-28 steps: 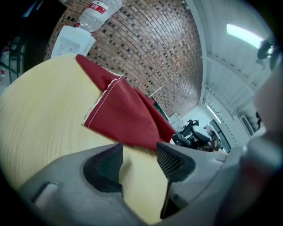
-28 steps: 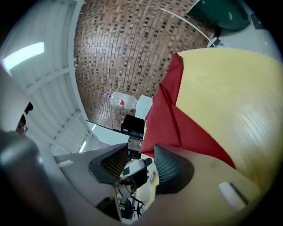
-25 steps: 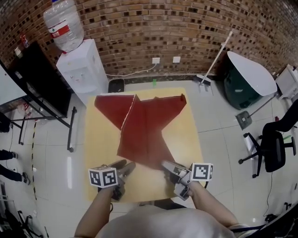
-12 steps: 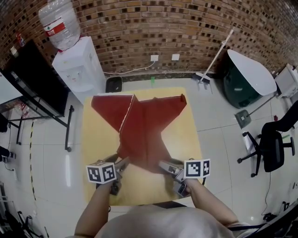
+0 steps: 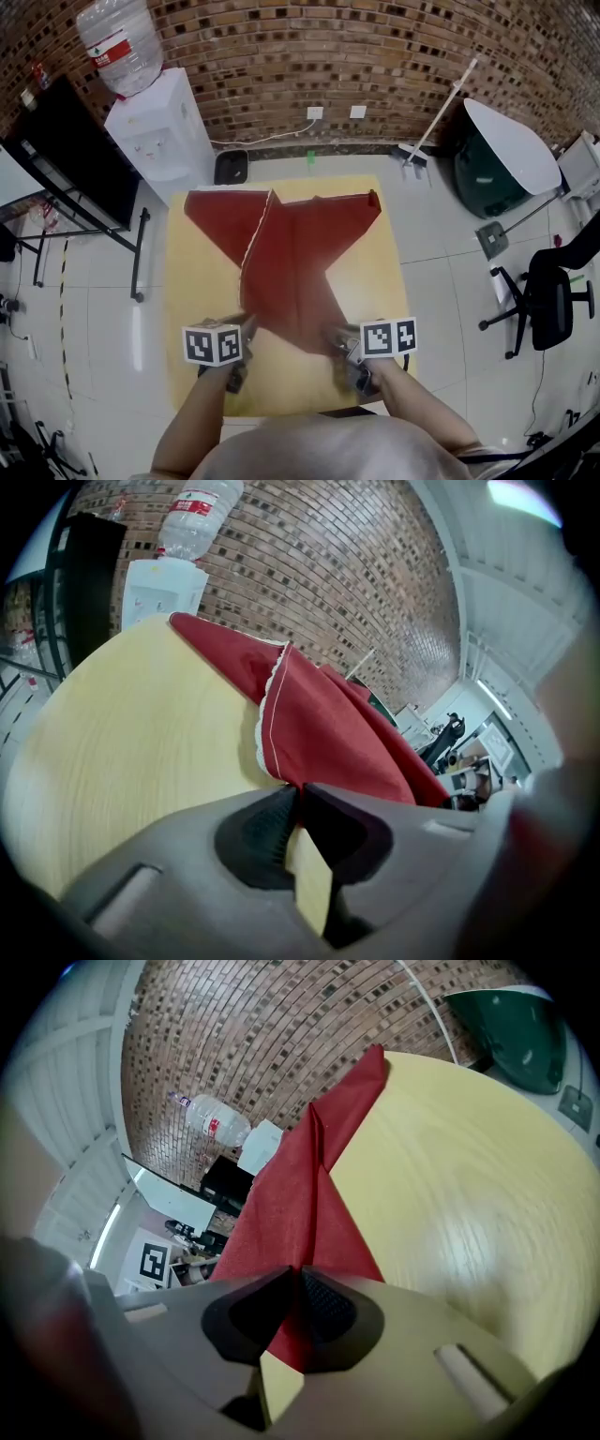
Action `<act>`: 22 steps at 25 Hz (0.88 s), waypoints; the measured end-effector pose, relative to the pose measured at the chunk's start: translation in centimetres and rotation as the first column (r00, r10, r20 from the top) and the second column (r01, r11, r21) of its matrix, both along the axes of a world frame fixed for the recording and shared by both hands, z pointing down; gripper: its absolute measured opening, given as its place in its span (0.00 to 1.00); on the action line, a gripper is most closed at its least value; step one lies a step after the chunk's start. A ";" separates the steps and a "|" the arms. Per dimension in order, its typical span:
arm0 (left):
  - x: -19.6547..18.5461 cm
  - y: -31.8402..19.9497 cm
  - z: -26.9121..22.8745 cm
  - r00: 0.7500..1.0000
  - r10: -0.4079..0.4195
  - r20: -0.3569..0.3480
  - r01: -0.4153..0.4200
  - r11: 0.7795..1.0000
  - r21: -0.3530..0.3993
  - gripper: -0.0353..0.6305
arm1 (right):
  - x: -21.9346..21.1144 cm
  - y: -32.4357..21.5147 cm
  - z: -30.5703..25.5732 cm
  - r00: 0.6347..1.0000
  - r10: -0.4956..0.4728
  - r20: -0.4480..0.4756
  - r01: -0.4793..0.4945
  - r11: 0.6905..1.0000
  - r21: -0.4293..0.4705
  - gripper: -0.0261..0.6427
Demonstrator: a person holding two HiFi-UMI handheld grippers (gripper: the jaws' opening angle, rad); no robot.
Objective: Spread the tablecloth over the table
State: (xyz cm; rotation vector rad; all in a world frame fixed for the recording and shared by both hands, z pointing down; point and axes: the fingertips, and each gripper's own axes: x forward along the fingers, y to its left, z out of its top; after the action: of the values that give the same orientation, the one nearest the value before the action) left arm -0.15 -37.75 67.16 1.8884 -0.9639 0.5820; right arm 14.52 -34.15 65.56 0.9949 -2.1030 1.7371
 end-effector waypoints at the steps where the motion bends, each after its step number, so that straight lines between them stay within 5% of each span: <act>1: 0.0 0.0 0.0 1.000 -0.002 -0.010 0.001 1.000 -0.004 0.09 | 0.0 0.0 0.1 1.000 0.001 -0.005 -0.001 1.000 -0.002 0.08; 12: -1.6 0.2 -2.6 0.996 -0.046 -0.082 0.051 0.997 0.055 0.08 | 1.4 -0.3 -3.1 0.995 0.098 0.008 -0.099 0.991 0.086 0.06; 22: -3.2 1.6 -9.3 0.992 -0.006 -0.125 0.032 0.978 0.207 0.08 | 2.8 0.5 -10.0 0.977 0.212 0.013 -0.208 0.945 0.252 0.05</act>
State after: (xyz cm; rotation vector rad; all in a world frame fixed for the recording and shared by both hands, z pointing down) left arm -3.32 -36.13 57.89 2.0720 -0.9917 0.3590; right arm 17.32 -33.64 55.60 1.3421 -2.3250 1.5699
